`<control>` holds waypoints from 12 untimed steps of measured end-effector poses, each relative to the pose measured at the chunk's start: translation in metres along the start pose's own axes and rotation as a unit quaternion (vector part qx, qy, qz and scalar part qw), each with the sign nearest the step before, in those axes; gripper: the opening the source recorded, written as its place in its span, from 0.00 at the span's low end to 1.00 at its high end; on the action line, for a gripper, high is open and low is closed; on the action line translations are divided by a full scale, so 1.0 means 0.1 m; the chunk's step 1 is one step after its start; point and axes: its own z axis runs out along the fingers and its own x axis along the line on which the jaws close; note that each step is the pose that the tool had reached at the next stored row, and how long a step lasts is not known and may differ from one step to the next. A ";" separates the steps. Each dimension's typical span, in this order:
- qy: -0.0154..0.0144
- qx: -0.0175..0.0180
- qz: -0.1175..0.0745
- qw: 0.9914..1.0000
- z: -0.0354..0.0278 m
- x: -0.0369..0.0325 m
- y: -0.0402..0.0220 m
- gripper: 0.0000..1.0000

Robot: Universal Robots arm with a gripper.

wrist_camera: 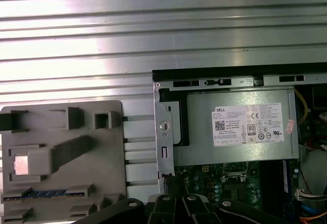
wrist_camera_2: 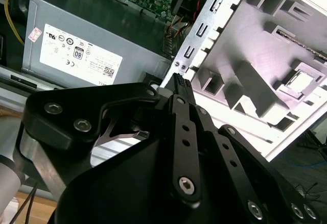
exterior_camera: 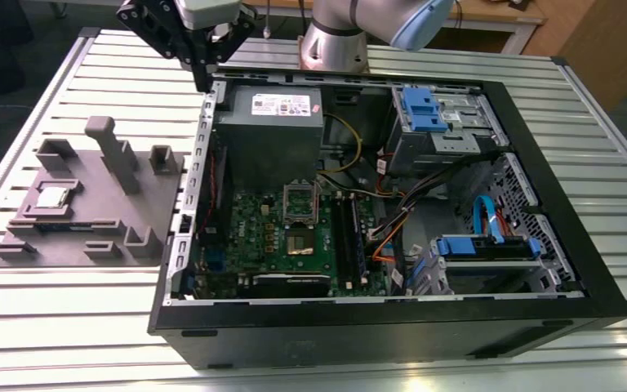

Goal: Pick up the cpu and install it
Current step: 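Reach for the cpu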

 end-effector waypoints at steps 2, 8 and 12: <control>0.000 0.000 0.000 1.000 0.000 0.007 0.000 0.10; 0.000 0.000 0.000 1.000 0.002 0.028 -0.002 0.10; 0.000 0.000 0.000 1.000 0.004 0.042 -0.003 0.10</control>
